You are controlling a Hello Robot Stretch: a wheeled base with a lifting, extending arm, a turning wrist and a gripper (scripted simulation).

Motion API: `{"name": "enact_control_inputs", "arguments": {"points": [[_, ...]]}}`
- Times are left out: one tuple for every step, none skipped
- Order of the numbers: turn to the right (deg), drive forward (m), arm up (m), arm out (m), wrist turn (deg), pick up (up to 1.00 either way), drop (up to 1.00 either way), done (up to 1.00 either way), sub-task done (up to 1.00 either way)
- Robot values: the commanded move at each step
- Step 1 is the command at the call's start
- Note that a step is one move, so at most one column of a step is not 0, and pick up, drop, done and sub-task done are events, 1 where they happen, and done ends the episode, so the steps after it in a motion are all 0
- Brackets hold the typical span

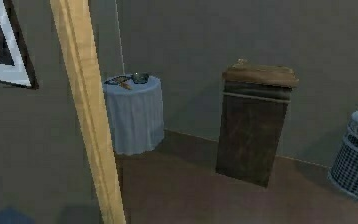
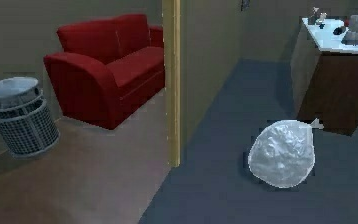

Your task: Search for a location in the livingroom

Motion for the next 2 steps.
{"name": "enact_control_inputs", "arguments": {"points": [[45.0,0.00,0.00,0.00,0.0,0.00,0.00,0.00,0.00],[0.0,0.80,0.00,0.00,0.0,0.00,0.00,0.00,0.00]]}}
